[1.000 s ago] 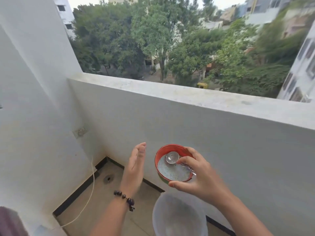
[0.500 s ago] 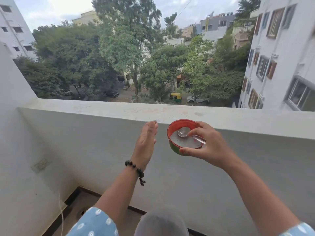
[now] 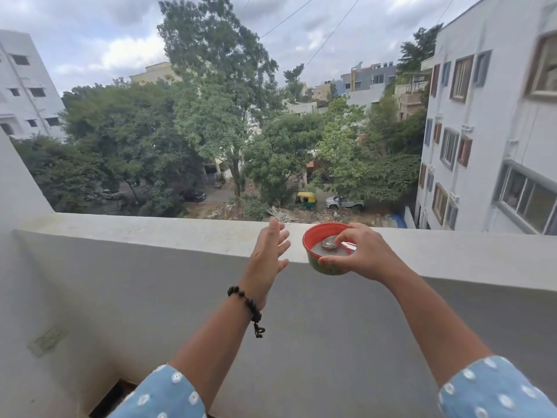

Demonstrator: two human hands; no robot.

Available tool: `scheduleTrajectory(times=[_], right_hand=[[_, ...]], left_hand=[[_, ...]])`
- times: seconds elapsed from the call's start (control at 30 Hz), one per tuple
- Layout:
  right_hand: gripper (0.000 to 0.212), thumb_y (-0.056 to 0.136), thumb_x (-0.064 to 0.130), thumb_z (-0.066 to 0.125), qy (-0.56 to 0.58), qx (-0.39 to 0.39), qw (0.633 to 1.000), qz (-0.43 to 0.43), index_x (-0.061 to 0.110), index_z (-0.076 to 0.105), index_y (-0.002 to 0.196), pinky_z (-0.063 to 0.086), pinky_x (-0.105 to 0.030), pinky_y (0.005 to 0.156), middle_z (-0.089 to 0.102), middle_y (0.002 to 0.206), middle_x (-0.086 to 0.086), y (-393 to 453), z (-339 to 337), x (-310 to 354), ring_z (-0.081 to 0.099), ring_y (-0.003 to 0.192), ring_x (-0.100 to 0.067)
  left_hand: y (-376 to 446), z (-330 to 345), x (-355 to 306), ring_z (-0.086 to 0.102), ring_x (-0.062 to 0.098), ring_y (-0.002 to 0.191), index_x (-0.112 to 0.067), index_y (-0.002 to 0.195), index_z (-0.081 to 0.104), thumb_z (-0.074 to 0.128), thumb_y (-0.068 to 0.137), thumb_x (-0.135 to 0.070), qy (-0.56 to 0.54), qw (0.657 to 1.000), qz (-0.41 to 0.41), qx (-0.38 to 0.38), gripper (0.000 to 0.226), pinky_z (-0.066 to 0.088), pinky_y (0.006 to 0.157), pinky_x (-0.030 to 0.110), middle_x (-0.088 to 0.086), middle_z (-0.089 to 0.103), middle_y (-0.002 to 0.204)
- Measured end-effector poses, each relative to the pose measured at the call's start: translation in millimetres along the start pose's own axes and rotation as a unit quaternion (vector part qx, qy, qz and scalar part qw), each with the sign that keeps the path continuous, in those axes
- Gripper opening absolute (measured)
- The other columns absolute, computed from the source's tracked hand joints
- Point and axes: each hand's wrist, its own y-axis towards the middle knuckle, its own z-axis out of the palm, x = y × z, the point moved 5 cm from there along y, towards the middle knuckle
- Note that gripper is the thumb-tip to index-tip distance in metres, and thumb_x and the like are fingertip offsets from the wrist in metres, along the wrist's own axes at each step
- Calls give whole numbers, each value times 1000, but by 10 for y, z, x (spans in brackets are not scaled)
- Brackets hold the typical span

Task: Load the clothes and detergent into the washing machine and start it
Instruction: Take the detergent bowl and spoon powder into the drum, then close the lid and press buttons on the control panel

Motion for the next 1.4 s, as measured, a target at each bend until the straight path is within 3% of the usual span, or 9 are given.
scheduleTrajectory(times=[0.17,0.37,0.5,0.57,0.63,0.8,0.9,1.17,1.4], right_hand=[[46,71,54,78,-52,36,998,8,19,68,99,35,-25,79,52,106,5,190,-15,15,47,101,-11],[65,71,72,65,-113,125,984,54,27,59,118,41,-31,92,46,129,-5,311,-22,7,46,115,-18],[82,79,77,46,-210,114,971,28,27,41,144,18,-51,118,13,162,-9,290,-41,158,8,150,-28],[75,90,70,33,-247,73,966,-4,26,29,151,4,-52,118,1,164,-4,274,-39,270,-8,150,-24],[70,96,63,25,-265,34,963,-34,25,19,154,-6,-51,119,-7,164,-1,246,-12,363,-18,149,-20],[70,93,59,3,-324,-37,940,-102,25,1,155,-18,-47,117,-21,161,3,166,129,602,-30,144,-19],[72,91,60,0,-323,-67,935,-127,25,-5,154,-21,-47,115,-26,159,4,181,236,697,-34,143,-17],[73,91,61,1,-305,-78,935,-162,24,-8,153,-21,-46,114,-23,160,1,272,609,924,-31,144,-17],[70,98,55,22,-283,-109,923,-237,16,15,155,6,-52,116,8,163,-6,209,1139,1231,1,150,-24]], left_hand=[[124,36,26,44,16,133,-20,144,38,24,100,-56,19,1000,0,16,58,36,113,42,3,42,151],[326,58,-25,41,22,137,-17,148,33,26,101,-54,38,999,-8,20,60,33,114,45,5,40,151],[376,59,10,39,14,132,-24,138,39,24,100,-56,119,992,32,21,52,31,110,34,-4,45,141],[397,15,27,23,13,144,-26,139,41,22,98,-57,253,963,92,-15,54,18,114,30,-4,35,152],[407,-48,58,-9,12,151,-24,150,31,20,96,-61,396,904,151,-58,66,-5,120,40,-5,4,164],[373,-199,158,-43,6,136,-28,155,-10,-4,83,-70,536,812,203,-113,83,-31,111,37,-8,-36,156],[366,-313,215,-38,11,141,-28,152,-21,-2,89,-68,587,767,215,-144,77,-28,113,44,-5,-38,156],[297,-759,315,-6,23,152,-17,157,-2,12,98,-62,639,702,234,-211,76,-6,116,56,9,-2,166],[55,-1252,450,0,23,152,-15,157,7,12,97,-65,671,676,188,-240,78,0,116,58,8,1,166]])
